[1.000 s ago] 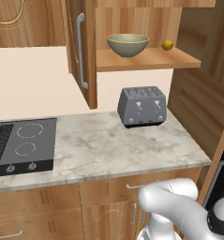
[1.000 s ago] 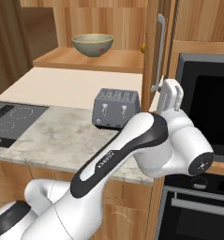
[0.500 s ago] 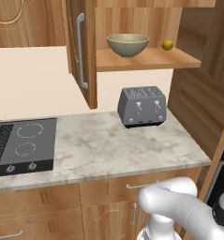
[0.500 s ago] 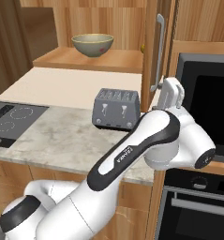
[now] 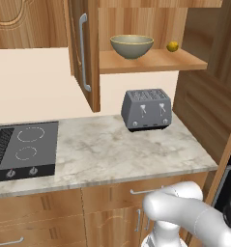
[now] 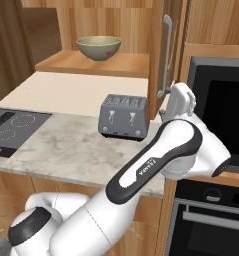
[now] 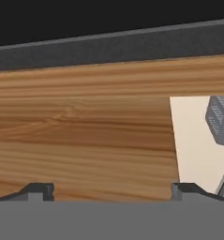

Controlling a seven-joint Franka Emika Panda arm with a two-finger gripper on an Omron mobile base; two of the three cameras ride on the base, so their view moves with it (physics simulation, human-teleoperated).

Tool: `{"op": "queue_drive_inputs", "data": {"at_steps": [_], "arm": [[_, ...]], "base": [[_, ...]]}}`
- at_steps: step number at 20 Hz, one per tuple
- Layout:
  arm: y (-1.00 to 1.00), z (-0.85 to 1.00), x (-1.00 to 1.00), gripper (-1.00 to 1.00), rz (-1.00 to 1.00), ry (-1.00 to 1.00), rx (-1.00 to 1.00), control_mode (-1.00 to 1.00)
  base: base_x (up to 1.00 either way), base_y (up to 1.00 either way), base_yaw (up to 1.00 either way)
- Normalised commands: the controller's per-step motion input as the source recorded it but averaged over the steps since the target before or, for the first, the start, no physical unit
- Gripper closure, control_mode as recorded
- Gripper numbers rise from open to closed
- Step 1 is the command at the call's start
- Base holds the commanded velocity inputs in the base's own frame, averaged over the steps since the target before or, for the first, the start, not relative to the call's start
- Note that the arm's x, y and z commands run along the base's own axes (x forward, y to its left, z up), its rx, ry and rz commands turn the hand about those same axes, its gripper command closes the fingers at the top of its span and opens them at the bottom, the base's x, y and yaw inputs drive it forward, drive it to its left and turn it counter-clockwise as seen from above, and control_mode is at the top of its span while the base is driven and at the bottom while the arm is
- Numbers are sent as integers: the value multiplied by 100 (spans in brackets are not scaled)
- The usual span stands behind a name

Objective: Pick the mug and place it in the sink. Pick the bowl and place it in the open cabinet and then close the cabinet.

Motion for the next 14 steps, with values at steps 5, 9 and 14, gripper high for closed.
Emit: {"op": "queue_drive_inputs", "data": {"at_steps": [5, 9, 14], "arm": [[46, 0, -2, -100, 5, -15, 0, -100], [59, 0, 5, -100, 2, -9, -3, -100], [56, 0, 15, -100, 0, -2, -4, -100]], "base": [[0, 0, 0], [0, 0, 0], [0, 0, 0]]}}
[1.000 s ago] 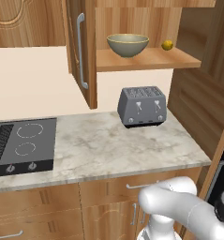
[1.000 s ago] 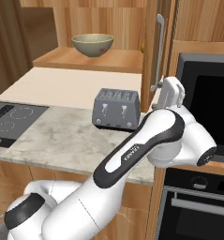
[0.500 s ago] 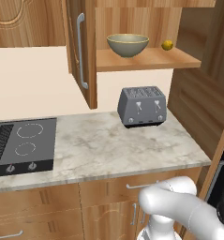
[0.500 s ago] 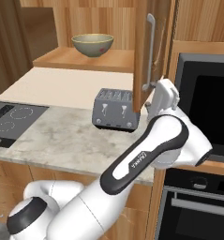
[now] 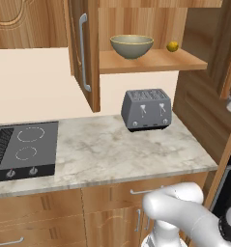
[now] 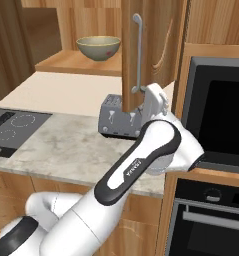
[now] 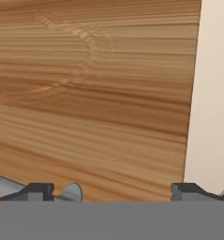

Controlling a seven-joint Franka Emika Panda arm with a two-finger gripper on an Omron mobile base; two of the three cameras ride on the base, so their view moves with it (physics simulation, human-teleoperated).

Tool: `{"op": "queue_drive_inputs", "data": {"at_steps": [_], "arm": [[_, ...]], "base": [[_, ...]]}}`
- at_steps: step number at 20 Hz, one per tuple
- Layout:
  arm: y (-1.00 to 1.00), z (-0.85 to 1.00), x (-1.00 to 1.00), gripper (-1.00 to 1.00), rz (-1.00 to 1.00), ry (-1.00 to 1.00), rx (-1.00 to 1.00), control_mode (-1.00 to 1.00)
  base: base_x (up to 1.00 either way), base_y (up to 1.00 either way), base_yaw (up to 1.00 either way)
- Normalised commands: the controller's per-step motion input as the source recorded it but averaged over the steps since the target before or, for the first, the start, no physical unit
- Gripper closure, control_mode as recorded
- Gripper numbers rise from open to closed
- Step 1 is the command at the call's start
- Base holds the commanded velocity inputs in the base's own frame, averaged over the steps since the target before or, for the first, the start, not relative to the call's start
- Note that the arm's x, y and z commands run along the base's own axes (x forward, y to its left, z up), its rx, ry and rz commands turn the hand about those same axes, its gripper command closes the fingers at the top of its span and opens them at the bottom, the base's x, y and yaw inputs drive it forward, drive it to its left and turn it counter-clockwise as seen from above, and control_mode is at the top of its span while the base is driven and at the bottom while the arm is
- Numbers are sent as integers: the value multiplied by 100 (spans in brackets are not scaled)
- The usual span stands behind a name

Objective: Pick the mug and place it in the sink. Pick the bowl and place it in the open cabinet and then close the cabinet.

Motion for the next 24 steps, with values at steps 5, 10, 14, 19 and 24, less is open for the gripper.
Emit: {"op": "queue_drive_inputs", "data": {"at_steps": [5, 10, 14, 19, 24], "arm": [[50, 9, 20, -100, 0, -1, -5, -100], [34, 14, 42, -100, 0, 0, -6, -100], [1, 15, 77, -100, 0, 4, -2, -100], [8, 6, 64, -100, 0, 4, -2, -100], [29, 0, 59, -100, 0, 6, -4, -100]], "base": [[0, 0, 0], [0, 0, 0], [0, 0, 0], [0, 0, 0], [0, 0, 0]]}}
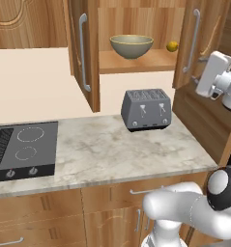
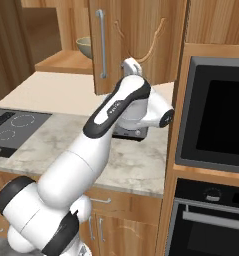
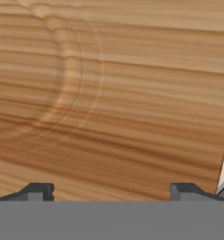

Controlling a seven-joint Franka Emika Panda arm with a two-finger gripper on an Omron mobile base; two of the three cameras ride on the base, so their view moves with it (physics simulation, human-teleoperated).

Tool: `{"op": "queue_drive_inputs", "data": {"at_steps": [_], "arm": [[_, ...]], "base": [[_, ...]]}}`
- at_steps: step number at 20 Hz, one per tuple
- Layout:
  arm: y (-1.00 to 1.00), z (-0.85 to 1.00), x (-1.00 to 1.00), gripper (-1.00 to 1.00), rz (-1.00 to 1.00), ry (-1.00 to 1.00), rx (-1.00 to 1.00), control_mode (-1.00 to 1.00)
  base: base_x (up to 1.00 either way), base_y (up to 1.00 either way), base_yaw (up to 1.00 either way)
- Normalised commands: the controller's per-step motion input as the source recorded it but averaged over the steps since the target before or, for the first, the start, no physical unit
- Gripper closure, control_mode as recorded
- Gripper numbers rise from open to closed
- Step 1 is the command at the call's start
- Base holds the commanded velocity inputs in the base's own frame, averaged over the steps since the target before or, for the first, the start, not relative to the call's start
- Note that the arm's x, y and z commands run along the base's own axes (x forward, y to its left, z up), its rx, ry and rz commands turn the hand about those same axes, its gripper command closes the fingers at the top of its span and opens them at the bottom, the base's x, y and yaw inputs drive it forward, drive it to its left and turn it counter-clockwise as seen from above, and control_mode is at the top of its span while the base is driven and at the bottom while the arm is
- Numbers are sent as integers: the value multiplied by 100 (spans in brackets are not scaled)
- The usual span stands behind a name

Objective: Pick the mug and place it in the sink. Pick the bowl and place it in the open cabinet and then close the cabinet.

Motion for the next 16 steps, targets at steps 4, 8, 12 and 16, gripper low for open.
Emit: {"op": "queue_drive_inputs", "data": {"at_steps": [4, 8, 12, 16], "arm": [[59, -2, 49, -100, -3, 3, -6, -100], [54, 0, 69, -100, -6, 1, -5, -100], [60, -12, 72, -100, -5, 2, -1, -100], [37, 0, 67, -100, -5, 1, 0, -100]], "base": [[0, 0, 0], [0, 0, 0], [0, 0, 0], [0, 0, 0]]}}
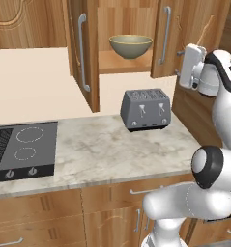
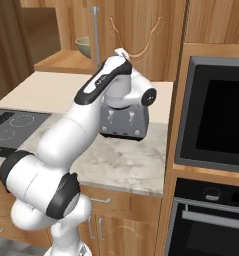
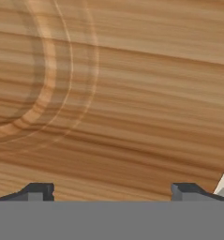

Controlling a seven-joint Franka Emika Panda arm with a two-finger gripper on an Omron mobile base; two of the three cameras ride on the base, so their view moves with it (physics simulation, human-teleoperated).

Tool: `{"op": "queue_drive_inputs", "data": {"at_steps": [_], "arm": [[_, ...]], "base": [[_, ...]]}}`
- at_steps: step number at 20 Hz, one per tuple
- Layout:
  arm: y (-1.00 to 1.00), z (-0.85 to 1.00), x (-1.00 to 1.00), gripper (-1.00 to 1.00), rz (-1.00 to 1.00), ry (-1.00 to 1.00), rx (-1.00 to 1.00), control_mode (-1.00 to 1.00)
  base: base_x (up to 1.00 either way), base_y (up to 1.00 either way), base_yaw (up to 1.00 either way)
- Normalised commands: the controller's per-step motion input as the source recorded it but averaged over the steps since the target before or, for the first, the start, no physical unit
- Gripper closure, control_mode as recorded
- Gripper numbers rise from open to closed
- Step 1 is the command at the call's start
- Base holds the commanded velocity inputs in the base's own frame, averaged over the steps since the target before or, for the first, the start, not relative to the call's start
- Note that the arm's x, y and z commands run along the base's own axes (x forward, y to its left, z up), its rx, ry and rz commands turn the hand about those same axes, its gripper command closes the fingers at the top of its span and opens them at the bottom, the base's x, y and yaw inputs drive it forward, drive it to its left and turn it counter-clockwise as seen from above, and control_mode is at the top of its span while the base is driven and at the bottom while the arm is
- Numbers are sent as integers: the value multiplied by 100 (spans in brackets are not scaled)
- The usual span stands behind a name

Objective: Pick the mug and place it in the sink. Pick the bowl and place it in the open cabinet and then close the cabinet.

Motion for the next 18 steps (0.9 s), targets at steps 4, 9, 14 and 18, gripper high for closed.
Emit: {"op": "queue_drive_inputs", "data": {"at_steps": [4, 9, 14, 18], "arm": [[48, 0, 65, -100, -7, 4, 0, -100], [40, 0, 62, -100, -9, 4, -2, -100], [17, 0, 60, -100, -8, 6, 0, -100], [0, 0, 5, -100, -6, 3, 0, -100]], "base": [[0, 0, 0], [0, 0, 0], [0, 0, 0], [0, 0, 0]]}}
